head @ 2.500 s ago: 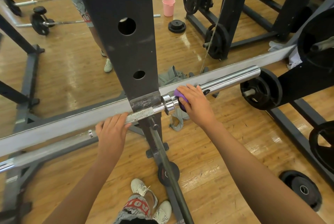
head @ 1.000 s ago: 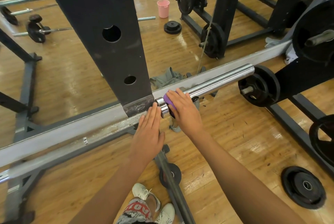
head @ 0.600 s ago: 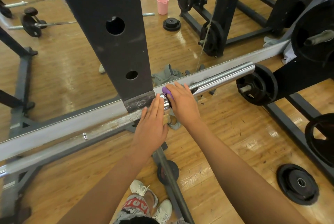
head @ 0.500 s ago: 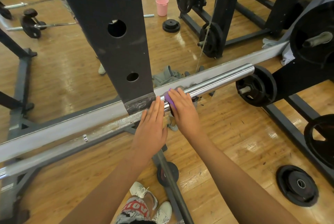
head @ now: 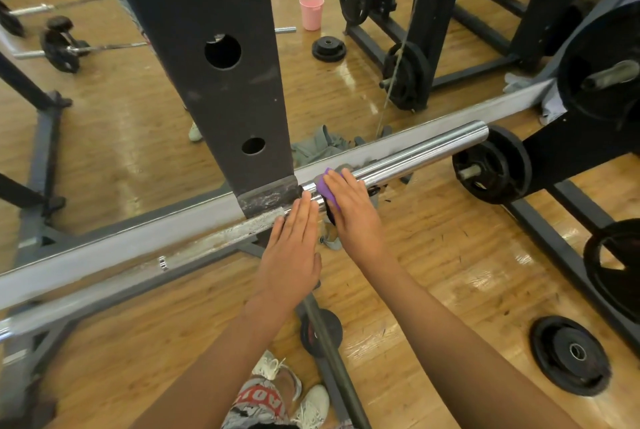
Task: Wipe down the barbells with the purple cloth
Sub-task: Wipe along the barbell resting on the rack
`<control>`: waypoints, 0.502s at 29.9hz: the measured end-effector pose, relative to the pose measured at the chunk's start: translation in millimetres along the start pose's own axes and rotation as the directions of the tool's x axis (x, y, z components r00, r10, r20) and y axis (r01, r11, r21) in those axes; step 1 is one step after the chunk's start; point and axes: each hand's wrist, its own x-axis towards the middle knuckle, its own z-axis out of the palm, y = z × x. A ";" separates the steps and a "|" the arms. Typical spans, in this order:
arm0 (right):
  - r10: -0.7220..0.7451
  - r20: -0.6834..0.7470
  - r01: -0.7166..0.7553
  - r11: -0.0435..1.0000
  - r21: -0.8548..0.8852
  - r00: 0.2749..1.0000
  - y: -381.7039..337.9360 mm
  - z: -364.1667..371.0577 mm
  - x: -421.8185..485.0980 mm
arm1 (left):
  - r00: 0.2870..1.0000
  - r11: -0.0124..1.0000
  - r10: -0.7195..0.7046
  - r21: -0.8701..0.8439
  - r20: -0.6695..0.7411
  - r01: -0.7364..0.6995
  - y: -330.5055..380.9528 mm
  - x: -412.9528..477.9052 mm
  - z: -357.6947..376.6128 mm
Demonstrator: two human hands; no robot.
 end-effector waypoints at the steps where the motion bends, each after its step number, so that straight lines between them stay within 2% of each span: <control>1: -0.009 0.007 0.009 1.000 -0.011 1.000 -0.5 -1.0 3.3 | 1.000 1.000 -0.004 -0.001 0.004 0.004 -0.8 1.5 0.4; 6: -0.046 0.109 0.053 0.997 -0.062 0.993 -9.2 -15.1 29.4 | 0.994 0.986 -0.108 -0.127 0.011 0.109 7.8 17.0 -5.7; 9: -0.069 0.087 0.074 0.996 -0.057 0.994 -10.0 -17.1 29.5 | 0.995 0.981 -0.098 -0.165 0.009 0.099 10.2 11.0 -5.5; 15: -0.030 0.027 0.028 0.998 0.058 0.999 -6.2 -10.2 6.1 | 0.999 0.999 -0.039 -0.038 -0.020 0.038 6.5 -4.7 3.6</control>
